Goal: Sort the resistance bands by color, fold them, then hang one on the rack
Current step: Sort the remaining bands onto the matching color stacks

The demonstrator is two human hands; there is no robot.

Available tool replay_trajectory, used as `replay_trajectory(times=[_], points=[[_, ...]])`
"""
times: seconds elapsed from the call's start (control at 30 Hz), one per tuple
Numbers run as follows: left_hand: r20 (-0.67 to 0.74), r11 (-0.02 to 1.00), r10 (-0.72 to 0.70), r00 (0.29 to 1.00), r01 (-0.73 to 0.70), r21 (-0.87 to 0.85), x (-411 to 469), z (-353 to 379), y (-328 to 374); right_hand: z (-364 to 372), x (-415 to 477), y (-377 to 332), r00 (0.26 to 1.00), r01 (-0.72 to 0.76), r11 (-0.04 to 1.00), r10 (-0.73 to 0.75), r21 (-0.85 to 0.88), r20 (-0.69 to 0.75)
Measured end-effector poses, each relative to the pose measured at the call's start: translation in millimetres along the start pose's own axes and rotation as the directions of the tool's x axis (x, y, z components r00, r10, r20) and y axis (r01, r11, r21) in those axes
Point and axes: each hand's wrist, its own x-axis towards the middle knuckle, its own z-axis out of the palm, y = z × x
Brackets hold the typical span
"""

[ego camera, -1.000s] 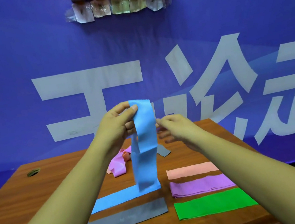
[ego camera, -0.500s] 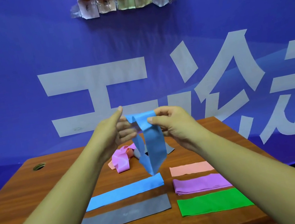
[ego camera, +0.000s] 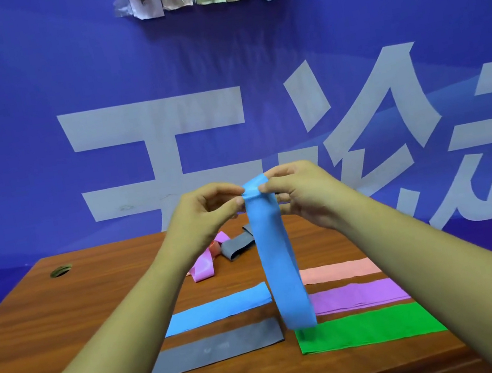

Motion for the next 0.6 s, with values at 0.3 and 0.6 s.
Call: replay_trajectory(times=[0.3,0.6], points=[[-0.092,0.994,0.048,0.995,-0.038,0.105,3.4,4.7,-2.2,-0.9,-5.5,-1.4,0.999,0.040,0.983,-0.042,-0.178,-0.006],[-0.157,0.994,0.048,0.986,-0.032,0.101,4.9,-6.8,-4.9,17.9,4.1,-2.5,0.928,0.356,0.713,-0.345,-0.604,0.140]])
